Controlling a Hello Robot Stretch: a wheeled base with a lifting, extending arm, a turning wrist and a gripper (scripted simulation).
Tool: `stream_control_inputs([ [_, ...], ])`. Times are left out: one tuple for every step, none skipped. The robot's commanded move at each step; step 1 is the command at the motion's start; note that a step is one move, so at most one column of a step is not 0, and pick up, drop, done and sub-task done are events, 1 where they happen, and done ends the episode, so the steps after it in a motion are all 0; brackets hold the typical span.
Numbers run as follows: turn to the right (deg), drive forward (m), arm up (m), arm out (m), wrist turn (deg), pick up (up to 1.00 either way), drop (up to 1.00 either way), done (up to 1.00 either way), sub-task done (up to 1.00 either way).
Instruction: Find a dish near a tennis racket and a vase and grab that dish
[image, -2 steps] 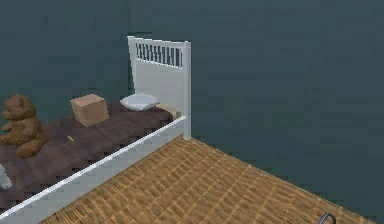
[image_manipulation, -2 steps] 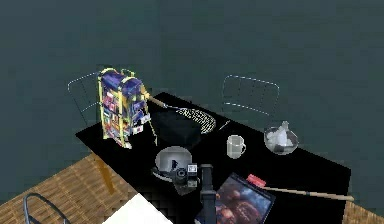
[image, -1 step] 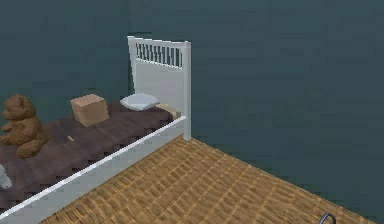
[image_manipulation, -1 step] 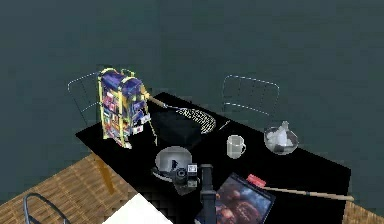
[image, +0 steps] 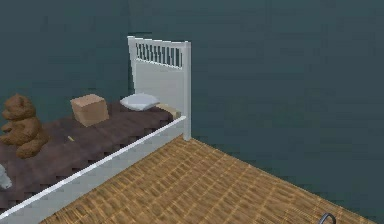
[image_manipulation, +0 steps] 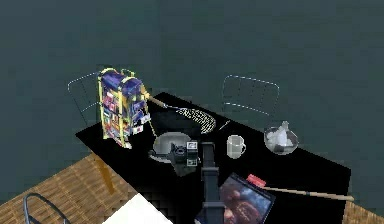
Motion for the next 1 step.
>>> stream_control_inputs([
  [0.0,0.00,0.00,0.00,0.0,0.00,0.00,1.00,0.00],
])
